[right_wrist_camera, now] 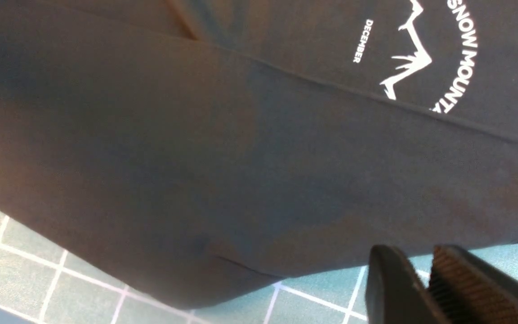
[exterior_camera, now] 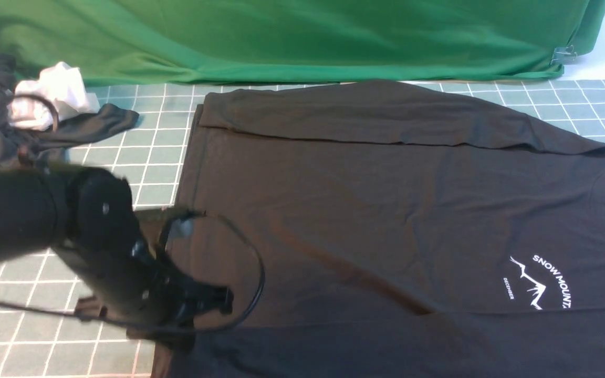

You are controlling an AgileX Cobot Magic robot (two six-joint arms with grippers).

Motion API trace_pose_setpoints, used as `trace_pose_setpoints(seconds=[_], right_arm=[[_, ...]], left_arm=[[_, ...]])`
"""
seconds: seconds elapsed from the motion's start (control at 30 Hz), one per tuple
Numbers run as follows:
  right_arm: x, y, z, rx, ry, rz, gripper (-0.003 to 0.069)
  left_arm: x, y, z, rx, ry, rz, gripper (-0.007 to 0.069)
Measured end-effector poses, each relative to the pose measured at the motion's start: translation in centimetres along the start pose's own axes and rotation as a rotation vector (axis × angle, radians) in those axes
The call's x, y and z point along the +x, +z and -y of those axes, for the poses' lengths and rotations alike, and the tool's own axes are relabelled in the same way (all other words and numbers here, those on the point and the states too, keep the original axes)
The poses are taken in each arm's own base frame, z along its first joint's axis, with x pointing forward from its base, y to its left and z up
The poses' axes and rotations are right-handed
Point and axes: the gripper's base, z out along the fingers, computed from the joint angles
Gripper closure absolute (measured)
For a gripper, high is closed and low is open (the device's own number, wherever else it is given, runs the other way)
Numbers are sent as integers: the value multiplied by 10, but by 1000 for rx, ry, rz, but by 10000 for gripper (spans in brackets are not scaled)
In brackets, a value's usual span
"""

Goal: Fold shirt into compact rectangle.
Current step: 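Fold the left side of the black T-shirt inward over its body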

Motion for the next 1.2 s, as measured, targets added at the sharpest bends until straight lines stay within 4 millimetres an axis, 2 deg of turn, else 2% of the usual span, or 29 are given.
trace_pose_setpoints(seconds=[0.27,0.4,0.5,0.57,0.7,0.83,0.9,0.93,0.97,1.07,1.13,1.17,1.2], right_arm=[[0,0,0,1,-1,5,532],[-1,0,0,2,0,8,529],[-1,0,0,2,0,9,526],[-1,0,0,2,0,12,525],[-1,0,0,3,0,14,520],[-1,0,0,3,0,15,517],[-1,0,0,3,0,15,515],[-1,0,0,3,0,15,515],[-1,0,0,3,0,15,514],[-1,0,0,3,0,15,515],[-2,0,0,3,0,17,513],[-2,0,0,4,0,18,513],[-2,0,0,5,0,24,513]], left_arm=[[-47,-64,22,26,67,244,613],[-63,-78,20,24,29,328,613],[-80,-75,11,21,-14,363,613],[-91,-65,4,17,-37,378,613],[-112,-31,-8,6,-86,369,611],[-120,-7,-13,-3,-108,330,599],[-123,5,-17,-9,-137,307,553],[-124,5,-17,-9,-138,308,548],[-128,3,-19,-9,-151,311,499],[-139,-9,-23,4,-182,348,417],[-159,-34,-28,47,-232,430,318],[-162,-38,-29,58,-242,443,311],[-174,-51,-32,96,-274,483,267]])
